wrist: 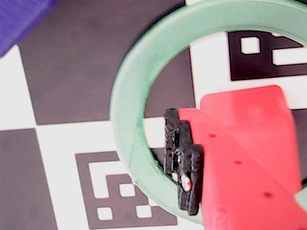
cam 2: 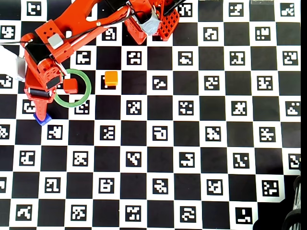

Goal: Grab the red cube then put it in the green circle then put the blue cube on top and finally the orange cube on top

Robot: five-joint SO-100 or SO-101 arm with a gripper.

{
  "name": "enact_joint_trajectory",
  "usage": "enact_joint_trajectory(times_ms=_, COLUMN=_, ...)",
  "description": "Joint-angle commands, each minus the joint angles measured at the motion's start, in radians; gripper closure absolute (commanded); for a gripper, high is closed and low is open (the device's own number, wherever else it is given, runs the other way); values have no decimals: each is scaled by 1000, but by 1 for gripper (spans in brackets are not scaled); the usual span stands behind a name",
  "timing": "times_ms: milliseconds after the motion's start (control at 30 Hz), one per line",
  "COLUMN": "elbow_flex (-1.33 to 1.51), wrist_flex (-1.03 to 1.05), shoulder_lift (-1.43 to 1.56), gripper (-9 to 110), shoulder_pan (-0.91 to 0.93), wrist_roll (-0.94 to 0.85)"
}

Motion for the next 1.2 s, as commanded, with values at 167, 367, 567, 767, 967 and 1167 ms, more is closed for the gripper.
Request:
enact_joint_trajectory(times_ms=167, elbow_flex=-104, wrist_flex=-77, shoulder_lift=-60, gripper=59, shoulder_pan=-20, wrist_roll=37)
enact_joint_trajectory(times_ms=367, elbow_flex=-138, wrist_flex=-112, shoulder_lift=-132, gripper=59, shoulder_pan=-26, wrist_roll=74)
enact_joint_trajectory(times_ms=567, elbow_flex=-187, wrist_flex=-135, shoulder_lift=-204, gripper=59, shoulder_pan=-35, wrist_roll=114)
enact_joint_trajectory(times_ms=767, elbow_flex=-206, wrist_flex=-149, shoulder_lift=-238, gripper=59, shoulder_pan=-46, wrist_roll=152)
enact_joint_trajectory(times_ms=967, elbow_flex=-204, wrist_flex=-167, shoulder_lift=-259, gripper=59, shoulder_pan=-49, wrist_roll=161)
enact_joint_trajectory(times_ms=1167, elbow_flex=-204, wrist_flex=-179, shoulder_lift=-270, gripper=59, shoulder_pan=-48, wrist_roll=163)
